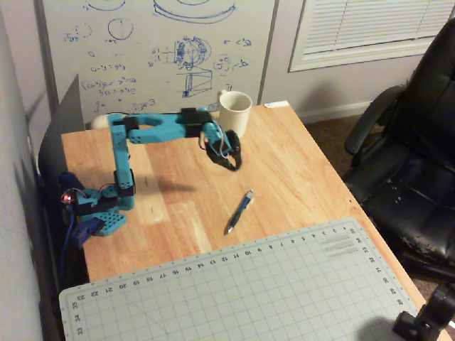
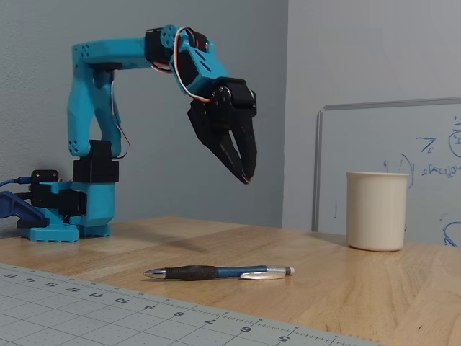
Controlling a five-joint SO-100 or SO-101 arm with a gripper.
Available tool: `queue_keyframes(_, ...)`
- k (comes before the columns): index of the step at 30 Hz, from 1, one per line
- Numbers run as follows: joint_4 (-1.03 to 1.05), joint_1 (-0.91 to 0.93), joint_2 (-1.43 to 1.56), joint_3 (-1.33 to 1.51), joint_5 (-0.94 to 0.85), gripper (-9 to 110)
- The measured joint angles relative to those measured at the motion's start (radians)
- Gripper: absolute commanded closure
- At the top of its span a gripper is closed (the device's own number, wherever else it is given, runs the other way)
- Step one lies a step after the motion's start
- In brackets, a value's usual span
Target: Touch the pen.
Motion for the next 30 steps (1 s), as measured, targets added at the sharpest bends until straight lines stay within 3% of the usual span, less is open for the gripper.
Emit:
queue_keyframes(15, 0.0, 0.126, -0.423, -0.261, 0.0, 101)
queue_keyframes(30, 0.0, 0.124, -0.517, -0.307, 0.0, 101)
